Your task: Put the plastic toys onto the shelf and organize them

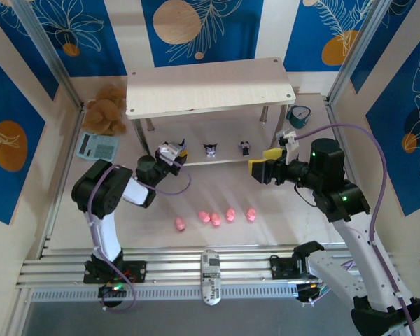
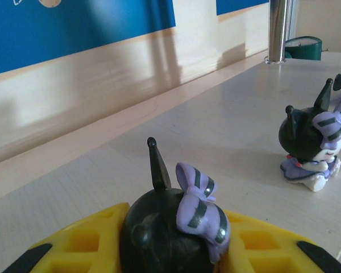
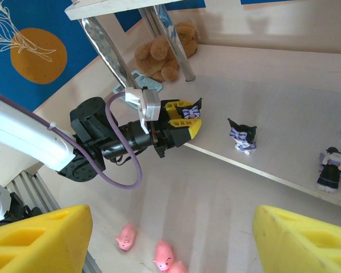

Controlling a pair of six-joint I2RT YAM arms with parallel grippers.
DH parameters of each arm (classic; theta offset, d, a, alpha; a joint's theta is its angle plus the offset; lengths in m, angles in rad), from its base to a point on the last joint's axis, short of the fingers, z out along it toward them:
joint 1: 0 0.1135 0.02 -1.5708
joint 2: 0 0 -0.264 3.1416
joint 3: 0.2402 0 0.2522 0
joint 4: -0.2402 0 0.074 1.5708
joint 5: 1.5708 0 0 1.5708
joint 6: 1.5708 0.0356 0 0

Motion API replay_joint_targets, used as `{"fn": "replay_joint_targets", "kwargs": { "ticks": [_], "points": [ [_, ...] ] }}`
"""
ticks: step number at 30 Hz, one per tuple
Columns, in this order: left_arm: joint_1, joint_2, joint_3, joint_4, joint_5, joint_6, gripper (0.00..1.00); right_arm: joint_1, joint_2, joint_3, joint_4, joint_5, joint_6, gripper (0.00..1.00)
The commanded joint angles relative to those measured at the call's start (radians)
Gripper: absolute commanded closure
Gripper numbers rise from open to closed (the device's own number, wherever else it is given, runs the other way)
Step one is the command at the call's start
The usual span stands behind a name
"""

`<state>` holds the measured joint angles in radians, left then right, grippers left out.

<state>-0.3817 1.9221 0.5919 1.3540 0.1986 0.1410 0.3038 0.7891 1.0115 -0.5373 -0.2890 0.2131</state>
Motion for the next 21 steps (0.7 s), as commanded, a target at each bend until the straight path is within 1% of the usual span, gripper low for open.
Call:
{"fn": "replay_joint_targets", "kwargs": {
  "ticks": [1, 7, 14, 21],
  "points": [
    [0.010, 0.020, 0.023, 0.052, -0.011, 0.009, 0.73, -0.008, -0.005, -0.016, 0.010, -0.021, 0.009, 0.25],
    [0.012, 0.021, 0.025, 0.053, -0.011, 0.015, 0.70, -0.015, -0.011, -0.022, 0.010, -0.023, 0.009, 0.25],
    [0.012, 0.017, 0.019, 0.053, -0.027, 0.019, 0.60, -0.023, -0.026, -0.028, 0.003, -0.022, 0.009, 0.25],
    [0.010, 0.002, 0.000, 0.051, -0.033, 0.025, 0.53, -0.029, -0.046, -0.030, -0.003, -0.022, 0.011, 0.25]
  ]
}}
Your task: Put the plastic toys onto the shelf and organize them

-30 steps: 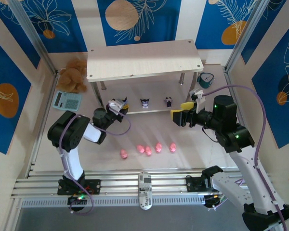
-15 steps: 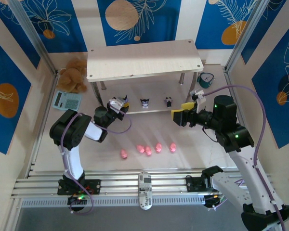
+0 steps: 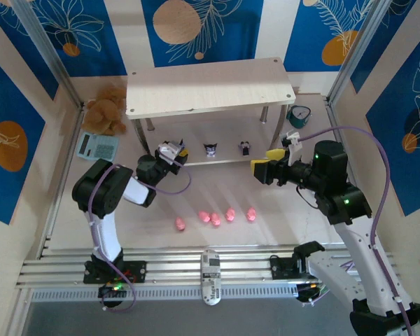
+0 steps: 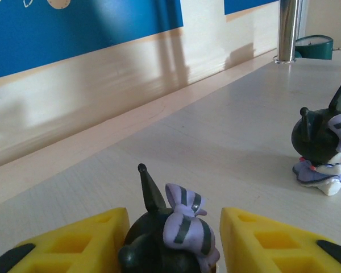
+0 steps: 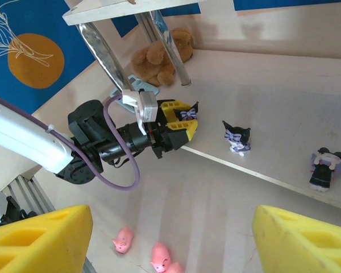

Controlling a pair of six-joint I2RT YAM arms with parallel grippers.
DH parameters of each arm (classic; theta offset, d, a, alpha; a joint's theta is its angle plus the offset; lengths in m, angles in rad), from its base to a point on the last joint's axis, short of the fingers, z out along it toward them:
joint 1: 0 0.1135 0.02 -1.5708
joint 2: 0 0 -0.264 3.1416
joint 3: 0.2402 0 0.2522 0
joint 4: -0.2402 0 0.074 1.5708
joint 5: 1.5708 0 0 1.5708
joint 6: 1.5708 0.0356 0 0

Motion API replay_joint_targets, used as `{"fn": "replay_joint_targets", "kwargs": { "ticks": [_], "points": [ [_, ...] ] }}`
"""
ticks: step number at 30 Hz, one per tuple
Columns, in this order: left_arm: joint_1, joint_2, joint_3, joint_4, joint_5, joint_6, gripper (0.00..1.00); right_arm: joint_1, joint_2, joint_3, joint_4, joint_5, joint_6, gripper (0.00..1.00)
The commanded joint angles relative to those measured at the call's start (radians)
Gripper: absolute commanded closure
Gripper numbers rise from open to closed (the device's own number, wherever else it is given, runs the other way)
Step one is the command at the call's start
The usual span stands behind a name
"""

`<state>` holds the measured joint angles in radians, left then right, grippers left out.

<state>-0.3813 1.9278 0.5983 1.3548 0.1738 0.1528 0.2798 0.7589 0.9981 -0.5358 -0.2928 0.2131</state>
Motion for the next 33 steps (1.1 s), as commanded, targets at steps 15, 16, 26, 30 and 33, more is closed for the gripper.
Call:
{"fn": "replay_joint_targets", "kwargs": {
  "ticks": [15, 16, 26, 30, 33],
  "points": [
    [0.010, -0.020, -0.028, 0.051, -0.034, 0.024, 0.33, -0.014, -0.018, -0.016, -0.001, -0.022, 0.015, 0.25],
    [0.010, -0.020, -0.028, 0.051, -0.034, 0.022, 0.32, -0.016, -0.019, -0.017, 0.000, -0.024, 0.013, 0.25],
    [-0.009, -0.047, -0.009, 0.037, 0.017, 0.028, 0.27, -0.016, -0.004, -0.015, 0.002, -0.038, 0.017, 0.25],
    [-0.035, -0.067, 0.031, -0.079, 0.054, 0.054, 0.26, -0.017, -0.004, -0.021, 0.007, -0.036, 0.018, 0.25],
    [-0.047, -0.077, 0.064, -0.165, 0.069, 0.066, 0.26, -0.016, -0.005, -0.021, 0.007, -0.034, 0.017, 0.25]
  ]
}}
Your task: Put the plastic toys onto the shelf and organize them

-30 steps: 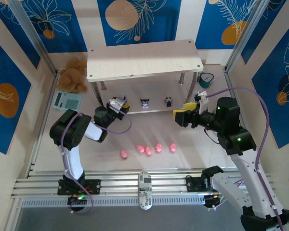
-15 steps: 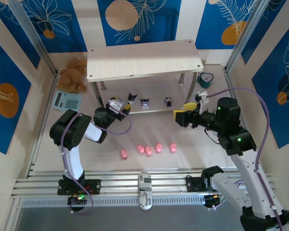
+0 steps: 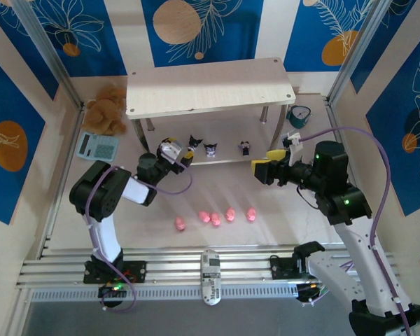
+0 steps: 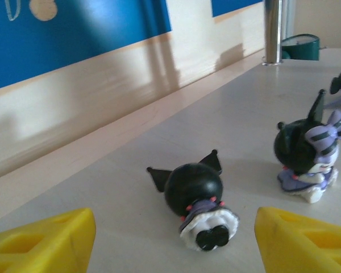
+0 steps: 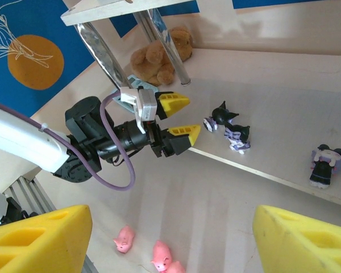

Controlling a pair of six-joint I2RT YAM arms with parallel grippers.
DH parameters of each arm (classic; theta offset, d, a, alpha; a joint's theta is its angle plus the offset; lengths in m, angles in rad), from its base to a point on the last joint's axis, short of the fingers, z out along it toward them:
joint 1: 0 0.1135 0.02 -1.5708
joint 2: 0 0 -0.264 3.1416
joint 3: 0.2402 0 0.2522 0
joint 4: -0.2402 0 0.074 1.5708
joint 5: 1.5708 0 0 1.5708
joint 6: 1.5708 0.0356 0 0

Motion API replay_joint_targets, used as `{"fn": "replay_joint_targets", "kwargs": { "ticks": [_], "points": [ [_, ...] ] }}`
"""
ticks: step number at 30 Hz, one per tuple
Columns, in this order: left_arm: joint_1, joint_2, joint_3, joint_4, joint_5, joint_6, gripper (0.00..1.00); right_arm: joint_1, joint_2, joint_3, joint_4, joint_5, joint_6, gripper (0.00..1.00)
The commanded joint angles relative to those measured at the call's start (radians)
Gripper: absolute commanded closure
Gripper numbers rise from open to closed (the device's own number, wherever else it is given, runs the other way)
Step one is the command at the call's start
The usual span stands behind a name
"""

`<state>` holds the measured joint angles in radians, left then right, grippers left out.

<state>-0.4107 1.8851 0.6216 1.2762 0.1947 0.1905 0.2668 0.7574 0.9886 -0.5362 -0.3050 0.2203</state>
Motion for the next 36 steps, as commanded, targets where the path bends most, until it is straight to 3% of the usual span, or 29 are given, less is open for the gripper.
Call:
{"fn": "replay_joint_targets", "kwargs": {
  "ticks": [1, 10, 23, 36],
  "points": [
    [-0.020, -0.038, 0.051, -0.112, 0.051, 0.030, 0.26, -0.004, -0.004, -0.010, 0.007, -0.022, 0.008, 0.25],
    [-0.030, -0.047, 0.132, -0.309, 0.027, 0.051, 0.24, -0.007, -0.021, -0.011, -0.005, -0.013, 0.002, 0.25],
    [-0.035, 0.007, 0.236, -0.409, -0.021, 0.047, 0.22, -0.028, -0.044, -0.032, -0.013, -0.010, -0.010, 0.24],
    [-0.038, 0.045, 0.323, -0.548, -0.008, 0.062, 0.34, -0.052, -0.050, -0.045, -0.010, -0.020, -0.013, 0.24]
  ]
}}
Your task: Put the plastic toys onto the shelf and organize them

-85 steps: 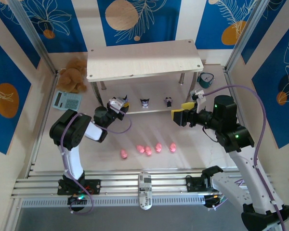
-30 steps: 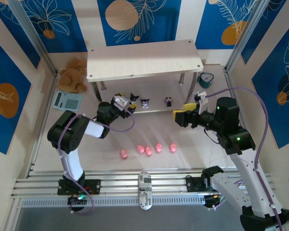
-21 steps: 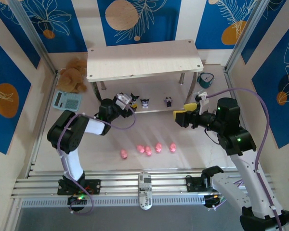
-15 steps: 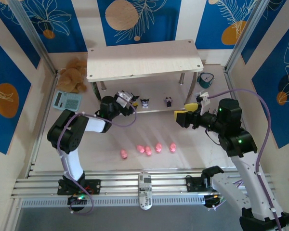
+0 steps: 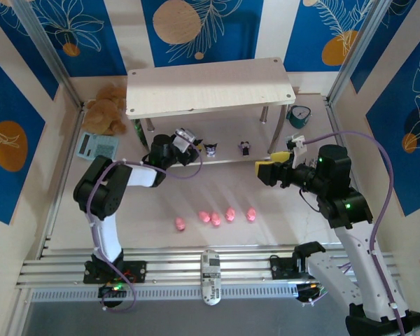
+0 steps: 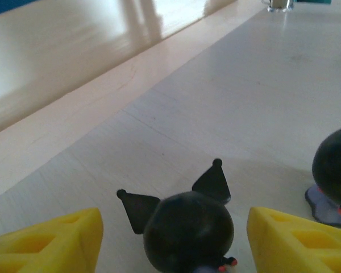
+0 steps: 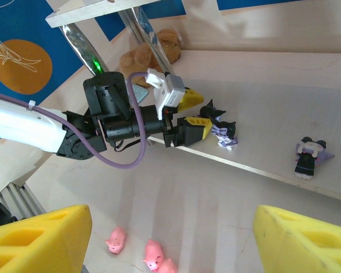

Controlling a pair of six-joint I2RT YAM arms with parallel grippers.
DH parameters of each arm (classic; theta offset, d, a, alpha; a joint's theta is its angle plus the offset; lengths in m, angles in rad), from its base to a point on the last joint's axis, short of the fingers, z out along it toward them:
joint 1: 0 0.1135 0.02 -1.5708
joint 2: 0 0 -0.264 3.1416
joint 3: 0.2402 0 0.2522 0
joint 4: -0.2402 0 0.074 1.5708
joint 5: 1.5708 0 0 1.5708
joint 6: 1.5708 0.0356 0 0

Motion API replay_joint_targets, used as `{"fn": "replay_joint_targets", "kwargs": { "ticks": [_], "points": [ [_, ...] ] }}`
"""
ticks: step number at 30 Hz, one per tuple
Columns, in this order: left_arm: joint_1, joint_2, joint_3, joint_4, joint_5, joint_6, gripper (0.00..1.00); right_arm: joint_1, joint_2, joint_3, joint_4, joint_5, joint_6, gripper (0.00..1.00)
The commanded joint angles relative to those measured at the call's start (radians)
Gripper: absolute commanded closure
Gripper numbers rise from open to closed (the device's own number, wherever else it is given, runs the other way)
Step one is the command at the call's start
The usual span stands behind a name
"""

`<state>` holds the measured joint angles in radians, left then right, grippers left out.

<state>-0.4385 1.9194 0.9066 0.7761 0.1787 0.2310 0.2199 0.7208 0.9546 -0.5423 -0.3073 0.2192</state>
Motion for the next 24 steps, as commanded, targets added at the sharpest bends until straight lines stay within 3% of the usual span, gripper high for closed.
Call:
{"fn": "replay_joint_targets", "kwargs": {
  "ticks": [1, 3, 8, 10, 16, 24],
  "points": [
    [-0.011, 0.010, 0.044, -0.060, 0.006, 0.022, 0.35, -0.005, -0.014, -0.012, -0.003, -0.018, -0.012, 0.24],
    [-0.010, 0.012, 0.058, -0.090, 0.006, 0.030, 0.41, -0.008, -0.014, -0.013, -0.002, -0.019, -0.011, 0.24],
    [-0.009, 0.011, 0.142, -0.291, 0.034, 0.038, 0.73, -0.009, -0.018, -0.012, -0.004, -0.015, -0.011, 0.24],
    [-0.009, 0.006, 0.165, -0.350, 0.043, 0.032, 0.80, -0.011, -0.020, -0.010, -0.005, -0.017, -0.011, 0.24],
    [-0.008, -0.107, 0.115, -0.394, 0.021, 0.017, 0.83, -0.013, -0.023, -0.002, -0.010, -0.033, -0.009, 0.24],
    [-0.008, -0.418, 0.048, -0.681, 0.007, -0.033, 0.85, -0.015, -0.021, 0.003, 0.010, -0.082, 0.019, 0.24]
  ]
}}
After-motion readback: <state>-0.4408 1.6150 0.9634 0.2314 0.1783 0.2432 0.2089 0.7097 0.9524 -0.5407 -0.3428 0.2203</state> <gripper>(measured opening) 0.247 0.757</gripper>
